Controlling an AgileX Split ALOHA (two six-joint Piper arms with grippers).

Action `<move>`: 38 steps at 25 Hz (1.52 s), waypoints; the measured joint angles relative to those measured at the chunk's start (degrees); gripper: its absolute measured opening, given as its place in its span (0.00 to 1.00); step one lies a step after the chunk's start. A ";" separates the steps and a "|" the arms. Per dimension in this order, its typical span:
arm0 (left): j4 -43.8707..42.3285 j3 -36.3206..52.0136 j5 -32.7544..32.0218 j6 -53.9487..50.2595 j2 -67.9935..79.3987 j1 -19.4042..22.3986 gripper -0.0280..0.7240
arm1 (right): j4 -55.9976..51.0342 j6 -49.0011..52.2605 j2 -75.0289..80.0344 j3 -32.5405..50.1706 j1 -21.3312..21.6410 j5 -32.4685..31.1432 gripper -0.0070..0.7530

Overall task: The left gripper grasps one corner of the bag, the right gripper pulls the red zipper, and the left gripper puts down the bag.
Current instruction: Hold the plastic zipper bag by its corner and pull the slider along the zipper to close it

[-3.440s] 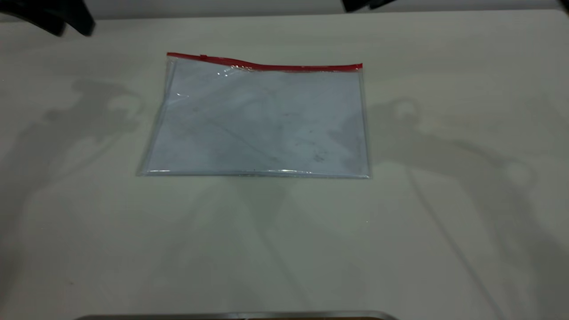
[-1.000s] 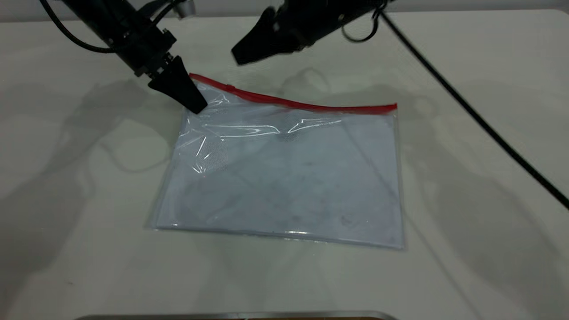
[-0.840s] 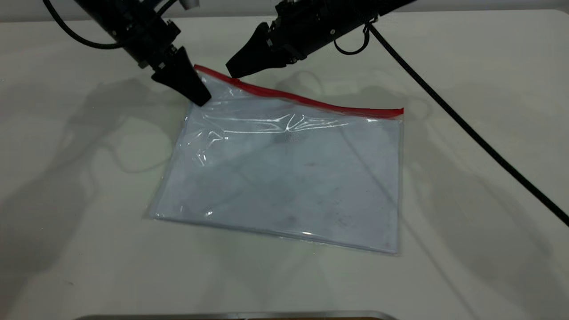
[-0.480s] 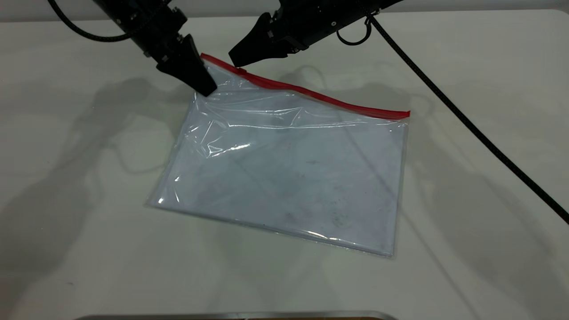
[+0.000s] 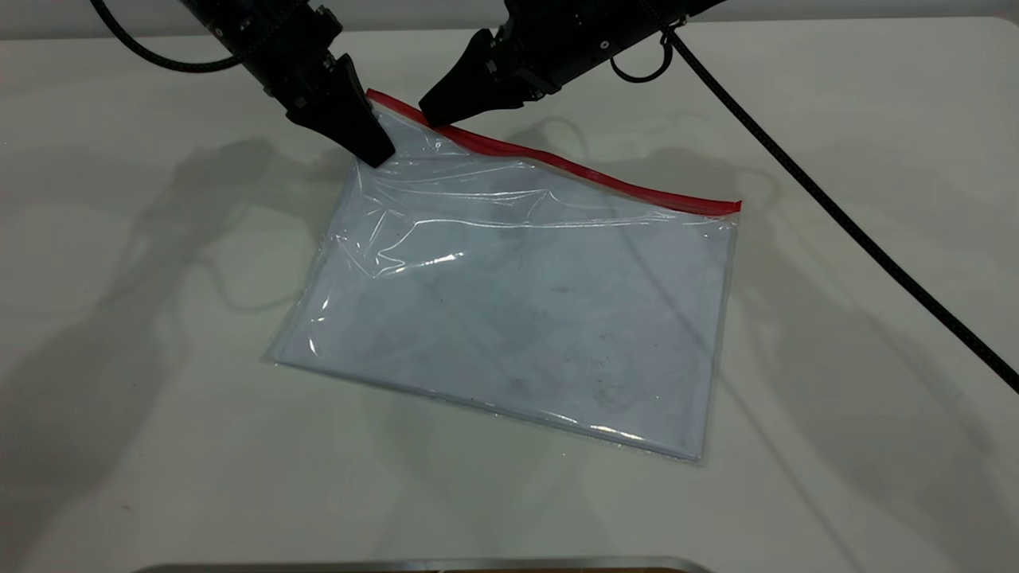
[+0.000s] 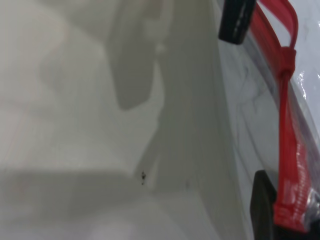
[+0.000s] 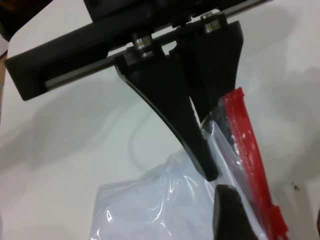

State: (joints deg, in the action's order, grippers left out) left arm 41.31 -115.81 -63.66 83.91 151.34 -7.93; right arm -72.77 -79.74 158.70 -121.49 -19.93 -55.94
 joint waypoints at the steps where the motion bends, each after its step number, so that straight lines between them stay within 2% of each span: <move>1: 0.19 0.00 0.00 0.01 -0.10 0.00 0.11 | -0.05 0.07 0.00 0.00 0.00 0.00 0.60; 12: 1.17 0.00 0.21 1.01 -0.47 0.00 0.11 | -4.39 0.57 1.19 0.00 -0.05 0.21 0.60; 15: 1.52 0.00 0.21 1.06 -0.47 0.00 0.11 | -4.46 0.57 1.19 0.00 -0.05 0.22 0.57; 19: 2.94 0.00 0.36 1.13 -0.47 0.00 0.11 | -3.96 0.57 1.19 0.00 -0.05 0.22 0.39; 22: 3.06 0.00 0.46 1.19 -0.47 0.00 0.11 | -3.06 -0.28 1.19 -0.01 -0.05 0.01 0.16; 24: 3.06 0.00 0.52 1.19 -0.41 0.00 0.11 | -2.79 -1.28 1.19 -0.06 -0.05 -0.31 0.07; 38: 4.44 0.00 -1.91 1.19 -0.41 1.11 0.11 | -2.97 -2.87 1.14 -0.23 0.13 -1.60 0.05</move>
State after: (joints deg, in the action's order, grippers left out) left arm 45.75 -115.81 -65.57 85.10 150.93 -6.83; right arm -75.74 -82.61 159.83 -121.72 -19.80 -57.54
